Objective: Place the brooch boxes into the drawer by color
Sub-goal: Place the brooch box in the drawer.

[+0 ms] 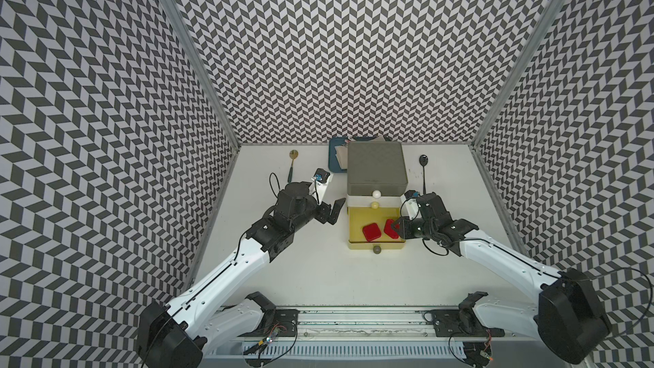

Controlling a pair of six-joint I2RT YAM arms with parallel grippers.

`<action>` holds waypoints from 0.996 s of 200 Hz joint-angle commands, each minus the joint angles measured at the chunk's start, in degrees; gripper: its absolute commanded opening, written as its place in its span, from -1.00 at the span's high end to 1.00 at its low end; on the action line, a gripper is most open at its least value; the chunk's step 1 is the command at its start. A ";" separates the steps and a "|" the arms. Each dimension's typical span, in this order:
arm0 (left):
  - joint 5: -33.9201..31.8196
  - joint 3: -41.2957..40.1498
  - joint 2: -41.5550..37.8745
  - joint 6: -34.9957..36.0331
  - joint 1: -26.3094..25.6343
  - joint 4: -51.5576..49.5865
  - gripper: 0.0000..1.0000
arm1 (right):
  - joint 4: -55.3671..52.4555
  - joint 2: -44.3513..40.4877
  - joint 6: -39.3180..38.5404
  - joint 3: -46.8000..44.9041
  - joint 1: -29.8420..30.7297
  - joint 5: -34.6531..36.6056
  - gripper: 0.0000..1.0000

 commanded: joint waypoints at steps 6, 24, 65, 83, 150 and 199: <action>0.21 -0.39 0.11 -0.30 0.40 0.96 -0.99 | 5.87 1.06 -0.78 0.26 -0.26 1.30 1.00; 0.20 -0.48 0.19 -0.17 0.47 1.03 -0.99 | 7.20 1.49 -0.78 -0.15 -0.26 1.30 1.00; 0.12 -0.47 0.63 -0.10 0.49 0.76 -0.99 | 8.81 3.46 -0.78 -0.62 -0.26 1.30 1.00; 0.08 -0.44 0.61 -0.05 0.49 0.76 -0.99 | 9.25 4.05 -0.78 -0.81 -0.26 1.30 1.00; 0.18 -0.20 0.66 -0.01 0.49 0.11 -0.99 | 9.96 5.02 0.52 -0.73 -0.26 4.03 -0.08; 0.12 -0.47 0.53 0.15 0.49 -0.21 -0.99 | 6.28 2.09 -0.61 0.44 -0.26 6.30 -0.19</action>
